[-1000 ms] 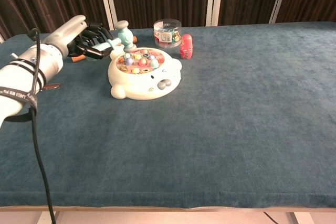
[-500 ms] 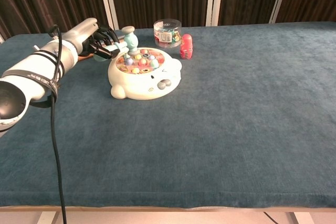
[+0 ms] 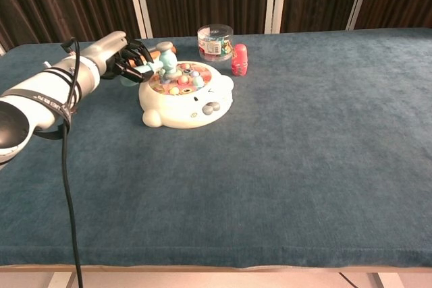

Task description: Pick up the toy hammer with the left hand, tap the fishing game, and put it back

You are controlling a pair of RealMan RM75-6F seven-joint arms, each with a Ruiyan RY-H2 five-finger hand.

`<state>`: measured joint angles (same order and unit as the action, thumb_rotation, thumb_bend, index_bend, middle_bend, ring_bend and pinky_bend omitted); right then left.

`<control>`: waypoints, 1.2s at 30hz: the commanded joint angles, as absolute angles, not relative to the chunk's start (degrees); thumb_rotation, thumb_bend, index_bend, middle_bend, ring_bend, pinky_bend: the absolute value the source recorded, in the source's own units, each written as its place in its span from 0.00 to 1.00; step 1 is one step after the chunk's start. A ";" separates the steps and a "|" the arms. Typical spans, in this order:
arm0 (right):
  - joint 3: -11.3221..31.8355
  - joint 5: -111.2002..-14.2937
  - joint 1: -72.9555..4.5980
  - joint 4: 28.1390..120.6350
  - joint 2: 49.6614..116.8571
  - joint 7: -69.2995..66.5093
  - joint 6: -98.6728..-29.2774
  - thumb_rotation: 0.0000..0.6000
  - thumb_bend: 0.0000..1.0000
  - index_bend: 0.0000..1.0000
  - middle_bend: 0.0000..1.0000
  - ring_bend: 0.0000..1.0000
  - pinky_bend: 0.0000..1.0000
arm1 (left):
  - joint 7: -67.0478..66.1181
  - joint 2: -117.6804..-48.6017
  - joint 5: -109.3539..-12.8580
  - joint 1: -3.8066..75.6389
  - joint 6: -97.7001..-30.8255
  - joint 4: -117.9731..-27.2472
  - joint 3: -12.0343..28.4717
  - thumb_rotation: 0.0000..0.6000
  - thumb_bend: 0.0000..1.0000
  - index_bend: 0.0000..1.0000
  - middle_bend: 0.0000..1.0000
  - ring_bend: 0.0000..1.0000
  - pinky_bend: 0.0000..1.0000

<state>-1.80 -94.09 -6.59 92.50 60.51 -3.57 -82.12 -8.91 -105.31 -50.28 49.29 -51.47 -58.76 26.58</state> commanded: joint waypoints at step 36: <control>-2.00 -94.92 -6.42 92.19 60.32 -4.42 -82.80 1.00 0.33 0.00 0.00 0.00 0.00 | -7.28 -100.17 -56.37 45.54 -59.44 -72.87 22.13 1.00 0.90 0.61 0.94 1.00 1.00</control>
<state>-1.98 -94.89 -6.41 92.17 60.30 -4.45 -82.83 -6.95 -102.39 -54.92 47.48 -57.57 -69.53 23.55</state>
